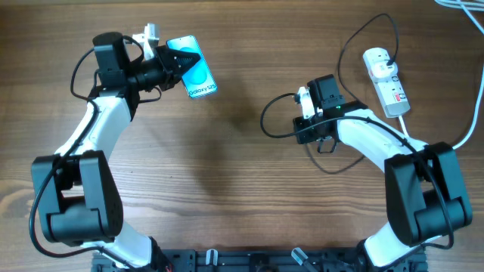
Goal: Plug charger to phone and switch on socket
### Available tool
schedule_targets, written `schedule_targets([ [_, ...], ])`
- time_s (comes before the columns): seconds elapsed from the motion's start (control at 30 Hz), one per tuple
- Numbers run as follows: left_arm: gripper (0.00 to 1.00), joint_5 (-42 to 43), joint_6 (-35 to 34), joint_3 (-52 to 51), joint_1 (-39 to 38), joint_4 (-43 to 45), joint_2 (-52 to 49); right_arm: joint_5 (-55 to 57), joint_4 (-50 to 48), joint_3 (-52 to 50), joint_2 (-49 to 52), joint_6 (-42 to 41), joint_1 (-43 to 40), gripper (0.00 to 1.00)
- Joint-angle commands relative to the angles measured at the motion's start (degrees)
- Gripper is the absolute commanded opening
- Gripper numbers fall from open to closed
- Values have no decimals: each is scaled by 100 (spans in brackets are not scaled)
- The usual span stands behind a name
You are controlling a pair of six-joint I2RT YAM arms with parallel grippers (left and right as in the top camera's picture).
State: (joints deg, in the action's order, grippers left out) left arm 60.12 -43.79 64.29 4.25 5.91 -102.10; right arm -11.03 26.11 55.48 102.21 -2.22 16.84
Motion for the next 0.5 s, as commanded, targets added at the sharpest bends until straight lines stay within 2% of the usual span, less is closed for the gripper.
schedule_targets([
  [0.0,4,601,-149,59,15,446,118,-2422,7,212,-229,72,-181,4],
  [0.07,4,846,-551,59,15,984,118,-4100,-208,247,-422,122,-448,4],
  [0.13,4,1071,-1290,59,15,1871,118,-5901,-476,247,-479,404,-680,4],
  [0.2,4,1143,-2159,59,4,2909,118,-7176,-835,247,-476,232,-776,4],
  [0.23,4,1139,-2557,59,-20,3331,118,-7294,-984,247,-476,-17,-774,4],
  [0.33,4,999,-3198,59,-216,4022,118,-7320,-1473,247,-476,-619,-704,4],
  [0.47,4,369,-3209,57,-730,3965,118,-7873,-2514,247,-479,-1655,-520,4],
])
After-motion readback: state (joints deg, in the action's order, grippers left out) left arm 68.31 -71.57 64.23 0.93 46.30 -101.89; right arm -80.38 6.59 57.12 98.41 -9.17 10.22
